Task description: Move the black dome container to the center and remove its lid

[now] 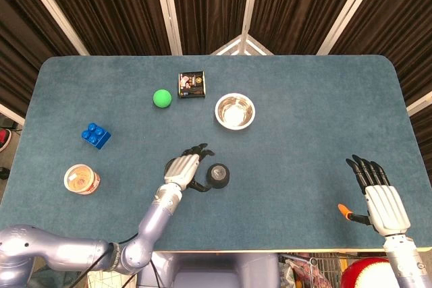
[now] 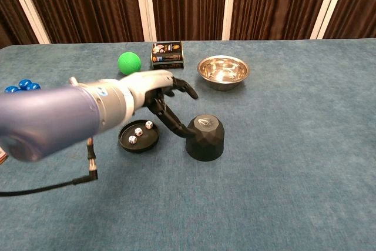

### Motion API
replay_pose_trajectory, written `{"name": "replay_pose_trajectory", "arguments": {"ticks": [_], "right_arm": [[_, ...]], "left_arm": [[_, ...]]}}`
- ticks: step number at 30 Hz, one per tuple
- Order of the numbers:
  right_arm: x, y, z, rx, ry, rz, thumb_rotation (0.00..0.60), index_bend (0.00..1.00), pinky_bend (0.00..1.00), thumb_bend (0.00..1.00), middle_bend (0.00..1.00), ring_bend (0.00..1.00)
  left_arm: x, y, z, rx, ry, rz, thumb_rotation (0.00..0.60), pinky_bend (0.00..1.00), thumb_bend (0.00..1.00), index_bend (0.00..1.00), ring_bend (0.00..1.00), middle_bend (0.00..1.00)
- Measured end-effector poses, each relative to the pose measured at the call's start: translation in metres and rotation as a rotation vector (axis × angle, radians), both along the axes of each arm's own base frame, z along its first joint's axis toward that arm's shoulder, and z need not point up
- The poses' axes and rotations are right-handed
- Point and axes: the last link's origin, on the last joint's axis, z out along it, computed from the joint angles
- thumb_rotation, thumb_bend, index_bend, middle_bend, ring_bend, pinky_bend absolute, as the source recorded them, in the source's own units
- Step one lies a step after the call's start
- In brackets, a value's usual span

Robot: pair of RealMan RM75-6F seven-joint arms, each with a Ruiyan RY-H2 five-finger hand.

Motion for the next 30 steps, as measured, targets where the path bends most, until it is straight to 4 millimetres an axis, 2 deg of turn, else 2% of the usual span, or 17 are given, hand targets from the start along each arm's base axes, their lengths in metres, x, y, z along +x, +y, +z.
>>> {"name": "replay_pose_trajectory", "arguments": {"ticks": [8,12,15,19,22,26,30], "right_arm": [[0.000,0.000,0.000,0.001,-0.001,-0.001,0.600,0.00,0.00,0.23,0.00,0.00],[-0.001,-0.001,0.002,-0.009,-0.002,-0.006,0.600,0.00,0.00,0.23,0.00,0.00],[-0.003,0.000,0.002,-0.012,0.001,-0.009,0.600,0.00,0.00,0.23,0.00,0.00],[-0.002,0.000,0.004,-0.021,0.011,-0.005,0.600,0.00,0.00,0.23,0.00,0.00],[0.001,0.001,0.004,-0.024,0.013,0.001,0.600,0.00,0.00,0.23,0.00,0.00],[0.002,0.002,0.005,-0.035,0.024,0.005,0.600,0.00,0.00,0.23,0.00,0.00],[0.002,0.003,0.008,-0.051,0.025,0.004,0.600,0.00,0.00,0.23,0.00,0.00]], "left_arm": [[0.002,-0.007,0.023,0.055,0.036,-0.068,0.600,0.00,0.34,0.10,0.00,0.03],[-0.003,-0.019,0.042,0.132,0.090,-0.154,0.600,0.00,0.34,0.15,0.00,0.09],[-0.017,-0.031,0.062,0.249,0.179,-0.237,0.600,0.00,0.34,0.16,0.00,0.10],[-0.045,-0.055,0.097,0.447,0.297,-0.323,0.600,0.00,0.34,0.16,0.00,0.11],[-0.076,-0.081,0.133,0.599,0.372,-0.330,0.600,0.00,0.34,0.17,0.00,0.10],[-0.129,-0.124,0.183,0.746,0.470,-0.220,0.600,0.00,0.34,0.19,0.00,0.11],[-0.163,-0.151,0.206,0.775,0.478,-0.101,0.600,0.00,0.34,0.21,0.00,0.12]]}}
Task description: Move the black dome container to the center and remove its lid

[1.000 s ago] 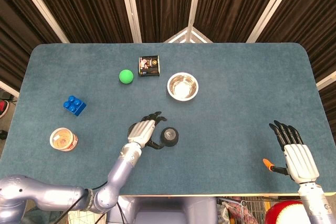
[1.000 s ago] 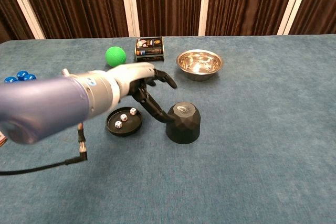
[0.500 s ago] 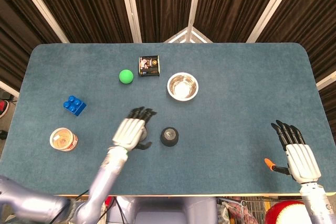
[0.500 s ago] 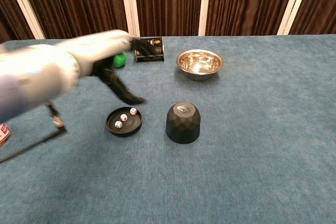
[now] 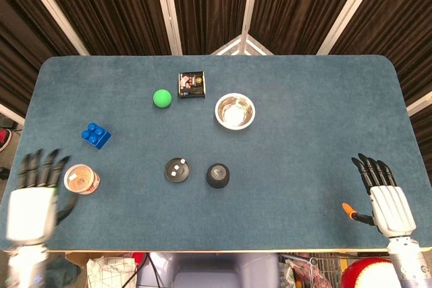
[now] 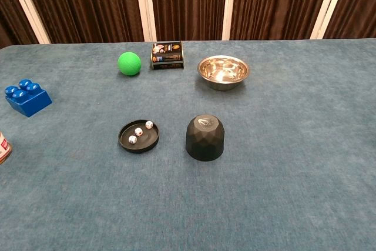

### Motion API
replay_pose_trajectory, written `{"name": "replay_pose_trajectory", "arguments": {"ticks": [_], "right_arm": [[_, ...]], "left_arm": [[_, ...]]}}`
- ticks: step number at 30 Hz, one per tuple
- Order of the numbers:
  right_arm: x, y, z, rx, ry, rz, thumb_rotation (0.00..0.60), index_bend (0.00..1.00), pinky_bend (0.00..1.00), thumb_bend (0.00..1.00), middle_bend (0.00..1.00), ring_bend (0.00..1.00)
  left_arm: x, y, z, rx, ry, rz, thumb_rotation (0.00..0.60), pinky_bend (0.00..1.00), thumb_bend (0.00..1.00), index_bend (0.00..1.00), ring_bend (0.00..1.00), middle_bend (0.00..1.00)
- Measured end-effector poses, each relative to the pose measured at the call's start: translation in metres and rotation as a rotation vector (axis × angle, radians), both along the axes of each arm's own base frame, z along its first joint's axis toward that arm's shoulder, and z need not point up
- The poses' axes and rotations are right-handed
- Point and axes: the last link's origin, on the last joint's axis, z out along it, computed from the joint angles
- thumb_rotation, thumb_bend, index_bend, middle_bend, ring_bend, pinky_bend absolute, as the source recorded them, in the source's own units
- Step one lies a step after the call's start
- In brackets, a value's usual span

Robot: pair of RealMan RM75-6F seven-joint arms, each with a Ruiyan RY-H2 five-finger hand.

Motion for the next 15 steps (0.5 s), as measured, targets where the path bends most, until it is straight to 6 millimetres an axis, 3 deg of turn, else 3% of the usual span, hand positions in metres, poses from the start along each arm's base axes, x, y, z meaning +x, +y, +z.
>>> {"name": "replay_pose_trajectory", "arguments": {"ticks": [8,15], "right_arm": [[0.000,0.001,0.005,-0.016,0.005,-0.002,0.600,0.00,0.00,0.23,0.00,0.00],[-0.001,0.000,0.012,-0.052,0.028,-0.015,0.600,0.00,0.00,0.23,0.00,0.00]], "left_arm": [[-0.057,-0.020,0.020,0.012,-0.155,0.160,0.600,0.00,0.34,0.23,0.00,0.12],[-0.083,-0.016,0.025,-0.023,-0.193,0.188,0.600,0.00,0.34,0.24,0.00,0.12]]}}
